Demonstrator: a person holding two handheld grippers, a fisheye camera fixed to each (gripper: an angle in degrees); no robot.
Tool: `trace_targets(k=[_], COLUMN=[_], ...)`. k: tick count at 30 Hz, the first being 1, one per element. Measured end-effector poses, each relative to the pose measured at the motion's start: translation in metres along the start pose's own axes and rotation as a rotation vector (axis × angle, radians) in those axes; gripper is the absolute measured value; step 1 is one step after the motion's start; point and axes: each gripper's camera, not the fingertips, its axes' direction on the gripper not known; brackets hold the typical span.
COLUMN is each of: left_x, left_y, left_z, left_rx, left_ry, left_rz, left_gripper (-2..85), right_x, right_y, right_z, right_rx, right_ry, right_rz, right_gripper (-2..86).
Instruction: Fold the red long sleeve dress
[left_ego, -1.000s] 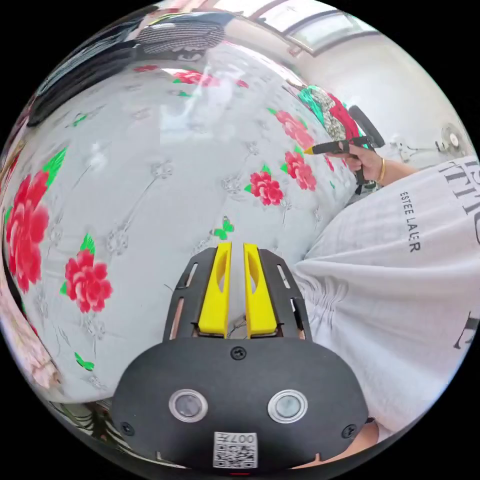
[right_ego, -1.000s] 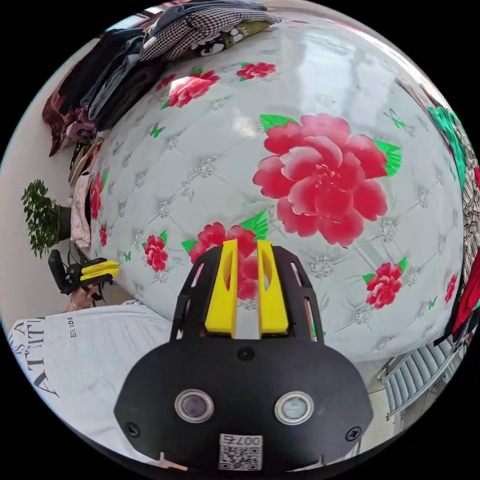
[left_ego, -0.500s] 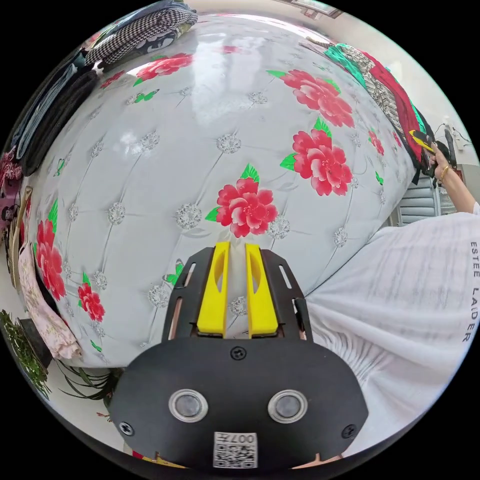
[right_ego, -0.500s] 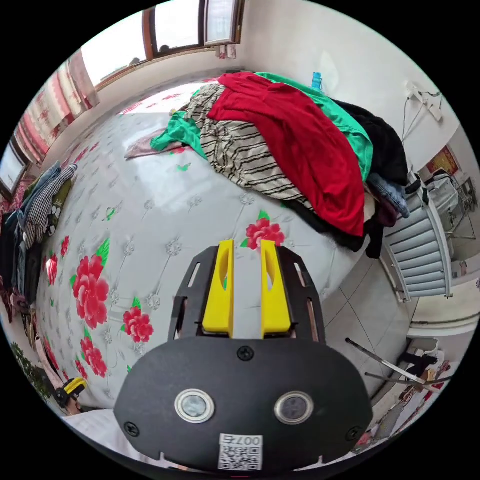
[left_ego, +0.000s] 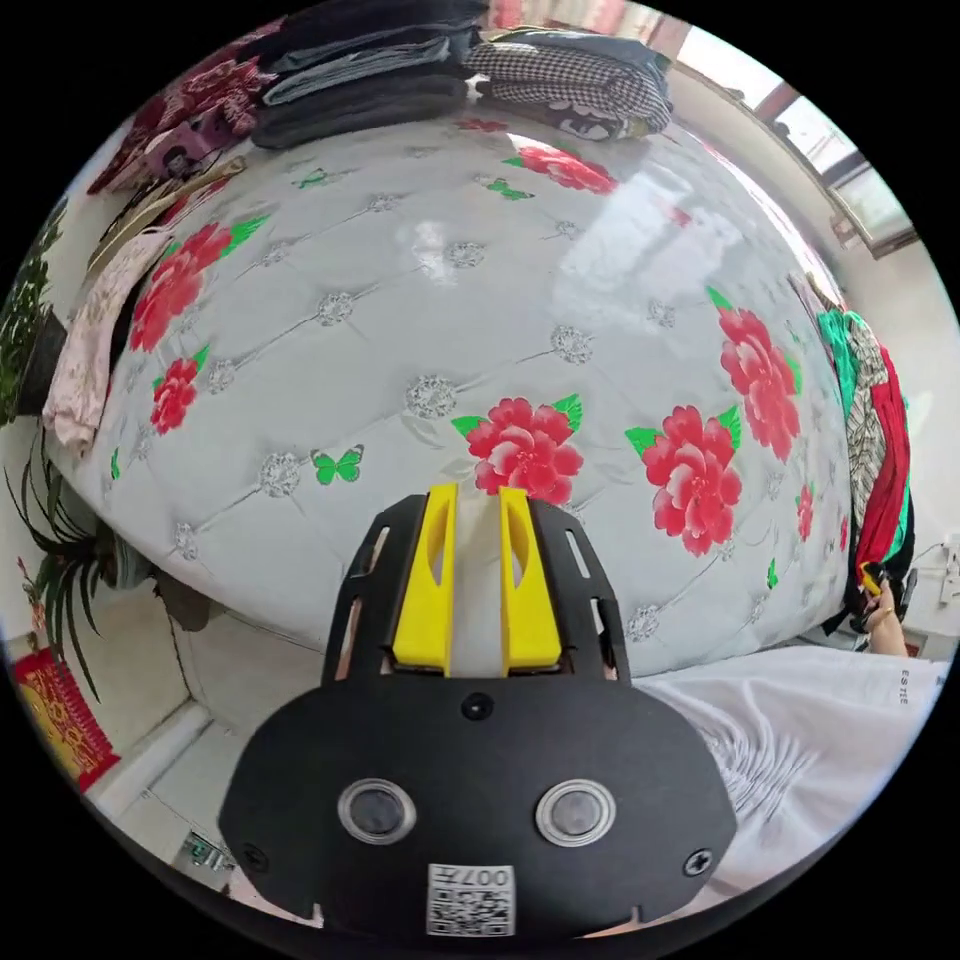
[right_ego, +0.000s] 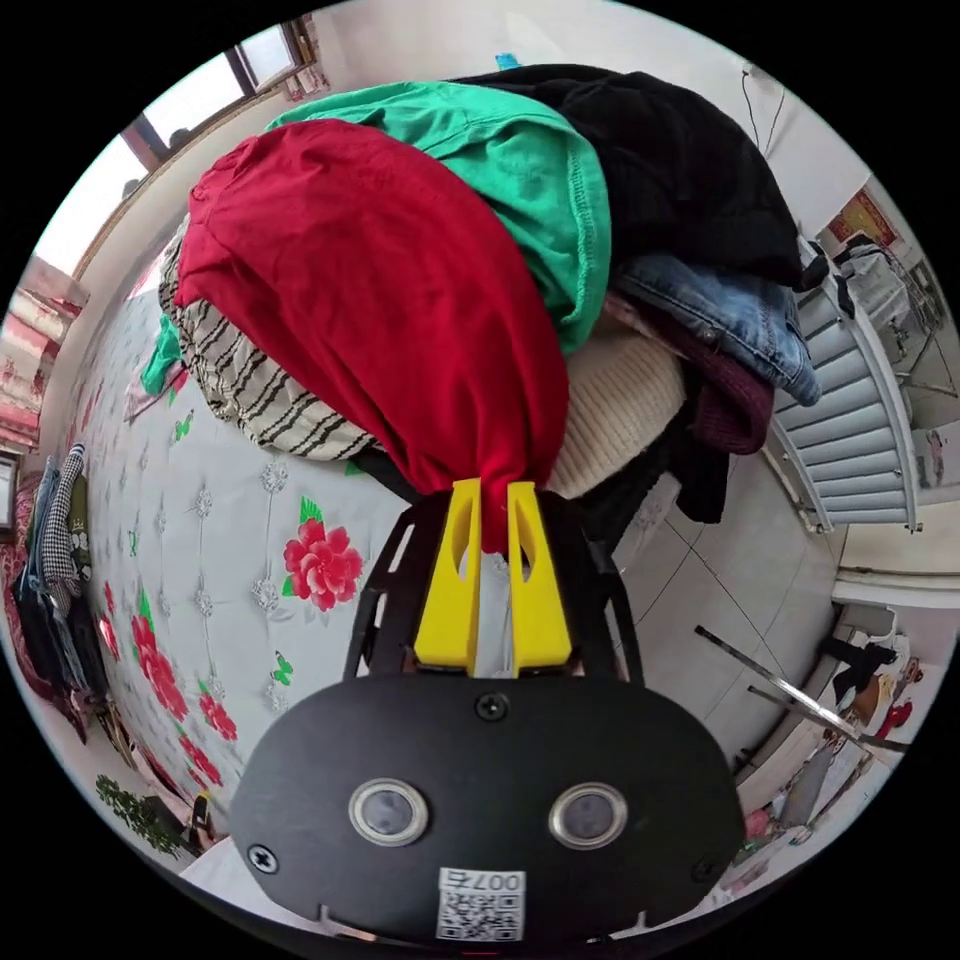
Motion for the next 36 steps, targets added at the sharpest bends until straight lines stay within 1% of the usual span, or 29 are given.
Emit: trace_targets(k=[1,2,3,4,5,6,7,8,10,11,13,14,16,18,20,22,24,26,28,29,31,33,35,36], left_x=[-0.002,-0.001,0.005,0.015,0.021,0.035,0.048,0.054,0.072,0.074,0.073,0.070,0.042,0.009,-0.030,-0.086,-0.130,-0.170,-0.216,-0.226,-0.257,-0.269,-0.277,-0.281], left_y=[0.011,0.017,0.026,0.034,0.036,0.038,0.041,0.043,0.054,0.058,0.080,0.085,0.110,0.127,0.140,0.155,0.168,0.184,0.201,0.203,0.205,0.201,0.193,0.184], left_z=[0.005,0.007,0.009,0.009,0.009,0.007,0.003,-0.001,-0.025,-0.033,-0.065,-0.072,-0.096,-0.106,-0.105,-0.092,-0.084,-0.081,-0.083,-0.084,-0.091,-0.101,-0.113,-0.121], left_rx=[0.019,0.035,0.065,0.091,0.096,0.092,0.097,0.106,0.178,0.202,0.312,0.332,0.439,0.510,0.526,0.493,0.464,0.461,0.492,0.504,0.560,0.611,0.677,0.713], left_ry=[0.120,0.170,0.239,0.287,0.311,0.345,0.363,0.373,0.439,0.451,0.487,0.491,0.483,0.480,0.444,0.344,0.318,0.321,0.336,0.348,0.397,0.436,0.498,0.561], left_rz=[-0.023,-0.020,0.008,0.061,0.105,0.201,0.296,0.341,0.525,0.567,0.718,0.744,0.785,0.757,0.700,0.588,0.502,0.441,0.342,0.317,0.241,0.228,0.226,0.228], left_gripper=[3.7,4.6,6.4,6.8,7.0,7.8,8.3,8.5,9.9,10.3,11.8,12.2,12.3,11.0,8.1,5.3,4.7,4.5,4.4,4.3,4.2,4.1,4.0,4.0], right_x=[-0.013,-0.021,-0.038,-0.055,-0.064,-0.086,-0.110,-0.124,-0.180,-0.195,-0.247,-0.259,-0.305,-0.333,-0.351,-0.358,-0.355,-0.356,-0.364,-0.367,-0.383,-0.398,-0.414,-0.423], right_y=[0.013,0.020,0.039,0.059,0.068,0.084,0.096,0.101,0.123,0.128,0.157,0.164,0.198,0.225,0.246,0.254,0.242,0.221,0.192,0.186,0.171,0.169,0.168,0.165], right_z=[-0.012,-0.017,-0.030,-0.047,-0.053,-0.065,-0.074,-0.079,-0.102,-0.108,-0.137,-0.144,-0.163,-0.163,-0.154,-0.149,-0.147,-0.139,-0.127,-0.124,-0.116,-0.114,-0.115,-0.118], right_rx=[0.054,0.072,0.114,0.171,0.190,0.209,0.203,0.197,0.166,0.151,0.103,0.085,-0.042,-0.144,-0.171,-0.139,-0.063,-0.050,-0.120,-0.143,-0.233,-0.275,-0.273,-0.261], right_ry=[-0.026,-0.032,-0.140,-0.295,-0.361,-0.473,-0.569,-0.625,-0.821,-0.859,-1.011,-1.058,-1.193,-1.229,-1.161,-1.059,-0.989,-0.930,-0.920,-0.930,-0.980,-0.990,-0.968,-0.950], right_rz=[-0.065,-0.097,-0.208,-0.286,-0.322,-0.408,-0.485,-0.526,-0.714,-0.771,-1.010,-1.069,-1.310,-1.455,-1.485,-1.581,-1.584,-1.571,-1.539,-1.530,-1.533,-1.582,-1.649,-1.685], right_gripper=[2.4,2.0,1.4,1.0,0.8,0.6,0.4,0.4,0.2,0.2,0.2,0.2,0.5,0.9,1.6,2.9,3.9,5.0,6.1,6.4,7.8,8.8,9.9,10.5])
